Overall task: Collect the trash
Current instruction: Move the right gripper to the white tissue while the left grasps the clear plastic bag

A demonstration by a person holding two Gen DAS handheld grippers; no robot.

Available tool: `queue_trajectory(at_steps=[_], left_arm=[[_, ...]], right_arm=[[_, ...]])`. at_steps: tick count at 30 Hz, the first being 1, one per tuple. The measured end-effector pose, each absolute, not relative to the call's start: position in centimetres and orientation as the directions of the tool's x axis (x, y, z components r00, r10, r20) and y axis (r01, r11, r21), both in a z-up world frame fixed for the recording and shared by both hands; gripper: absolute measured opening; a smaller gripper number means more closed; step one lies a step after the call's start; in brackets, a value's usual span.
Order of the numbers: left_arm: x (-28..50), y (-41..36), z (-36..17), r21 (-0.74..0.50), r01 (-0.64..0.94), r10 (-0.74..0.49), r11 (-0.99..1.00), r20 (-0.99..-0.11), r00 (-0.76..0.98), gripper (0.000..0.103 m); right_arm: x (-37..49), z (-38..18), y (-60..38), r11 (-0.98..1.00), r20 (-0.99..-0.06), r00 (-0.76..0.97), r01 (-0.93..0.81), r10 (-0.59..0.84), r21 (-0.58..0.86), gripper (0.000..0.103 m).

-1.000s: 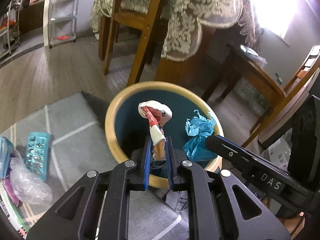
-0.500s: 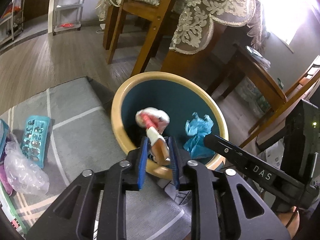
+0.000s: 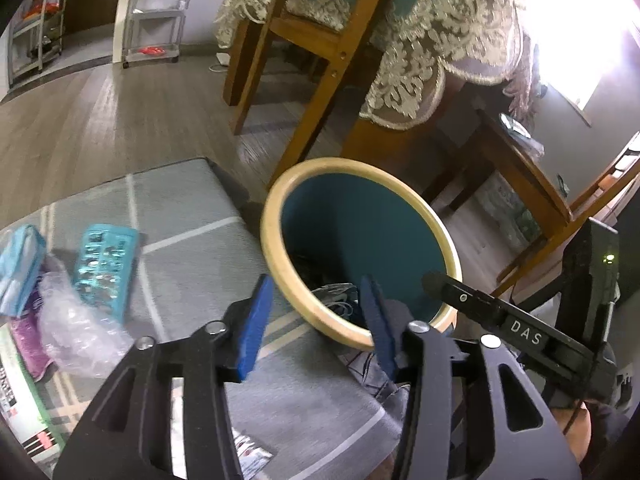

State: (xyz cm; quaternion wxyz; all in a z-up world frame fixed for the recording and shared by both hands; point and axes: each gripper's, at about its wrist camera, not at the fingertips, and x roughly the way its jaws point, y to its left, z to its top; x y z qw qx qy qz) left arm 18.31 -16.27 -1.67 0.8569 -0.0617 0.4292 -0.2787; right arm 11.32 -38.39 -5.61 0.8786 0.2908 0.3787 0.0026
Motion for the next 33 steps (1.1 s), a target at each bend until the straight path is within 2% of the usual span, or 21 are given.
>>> queue_trajectory(at_steps=[6, 17, 21, 33], left_arm=[[17.3, -12.5, -0.8, -0.316, 0.398, -0.495, 0.861, -0.699, 0.515, 0.056], [17.0, -5.6, -0.3, -0.277, 0.301, -0.405, 0.913, -0.712, 0.574, 0.058], [17.0, -3.7, -0.7, -0.245, 0.262, -0.356, 0.933, -0.726, 0.588, 0.065], [18.7, -1.8, -3.9, -0.234, 0.209, -0.312, 0.950, -0.768, 0.560, 0.066]], right_arm=[[11.3, -5.0, -37.4, 0.849, -0.656, 0.720, 0.182, 0.229, 0.496, 0.048], [11.1, -4.4, -35.3, 0.893, -0.662, 0.715, 0.121, 0.225, 0.434, 0.060], [11.3, -4.4, -34.6, 0.900, -0.667, 0.708, 0.102, 0.233, 0.423, 0.065], [10.7, -4.7, -29.4, 0.940, -0.693, 0.665, -0.038, 0.276, 0.339, 0.070]])
